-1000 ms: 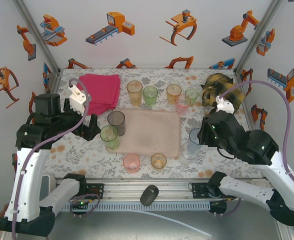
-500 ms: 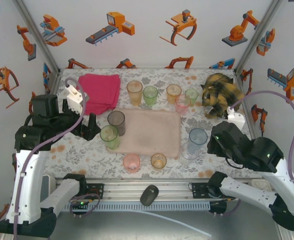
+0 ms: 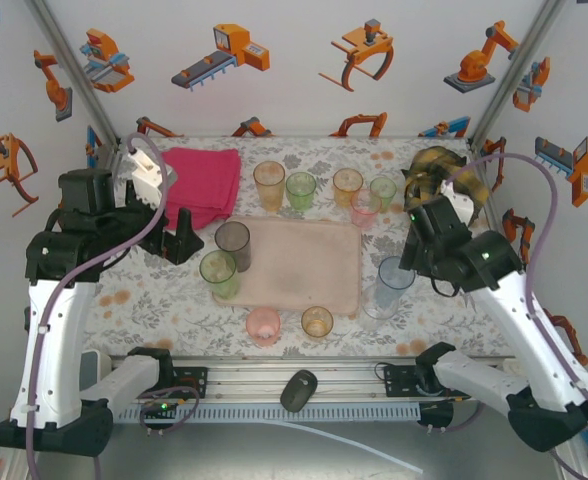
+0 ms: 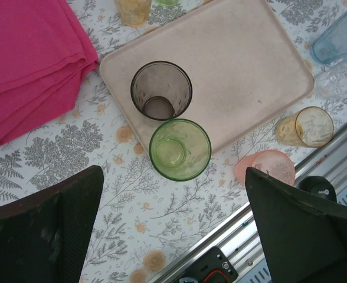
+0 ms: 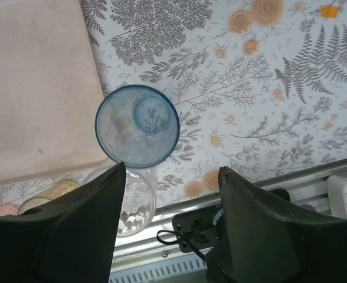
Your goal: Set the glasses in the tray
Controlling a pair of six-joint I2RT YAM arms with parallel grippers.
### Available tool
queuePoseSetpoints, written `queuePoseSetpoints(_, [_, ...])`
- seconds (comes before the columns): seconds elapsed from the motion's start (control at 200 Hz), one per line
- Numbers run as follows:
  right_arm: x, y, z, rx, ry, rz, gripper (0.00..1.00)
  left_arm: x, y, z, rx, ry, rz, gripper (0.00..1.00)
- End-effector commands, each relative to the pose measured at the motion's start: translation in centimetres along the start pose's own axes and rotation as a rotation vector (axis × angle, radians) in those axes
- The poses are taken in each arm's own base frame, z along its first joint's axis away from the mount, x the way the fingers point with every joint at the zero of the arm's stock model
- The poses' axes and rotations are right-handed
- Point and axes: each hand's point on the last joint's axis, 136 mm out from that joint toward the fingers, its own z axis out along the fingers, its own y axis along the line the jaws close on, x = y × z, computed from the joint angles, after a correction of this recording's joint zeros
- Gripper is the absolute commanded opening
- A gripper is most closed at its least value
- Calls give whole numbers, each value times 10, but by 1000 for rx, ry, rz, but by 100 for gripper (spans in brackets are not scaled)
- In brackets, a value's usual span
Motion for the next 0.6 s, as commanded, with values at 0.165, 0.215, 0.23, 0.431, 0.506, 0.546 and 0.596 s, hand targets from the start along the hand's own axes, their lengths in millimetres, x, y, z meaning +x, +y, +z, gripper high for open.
queuePoseSetpoints(0.165, [7, 19, 42, -105, 94, -1, 57, 5, -7, 3, 51, 5, 12, 97])
queuePoseSetpoints(0.215, [10, 14, 46, -92, 97, 3, 57, 5, -8, 6, 60, 6, 15, 97])
queuePoseSetpoints(0.23, [11, 13, 47, -87, 95, 7, 57, 6, -7, 7, 60, 8, 16, 97])
queuePoseSetpoints(0.431, [30, 1, 60, -78, 117, 52, 54, 20, -5, 22, 79, 60, 25, 98])
queuePoseSetpoints(0.506, [33, -3, 62, -84, 119, 67, 54, 18, -9, 21, 91, 53, 26, 98])
queuePoseSetpoints(0.546, [35, -3, 64, -93, 126, 71, 53, 16, -10, 21, 96, 50, 29, 98])
queuePoseSetpoints(0.596, [36, -3, 67, -97, 131, 73, 53, 14, -12, 20, 100, 44, 31, 98])
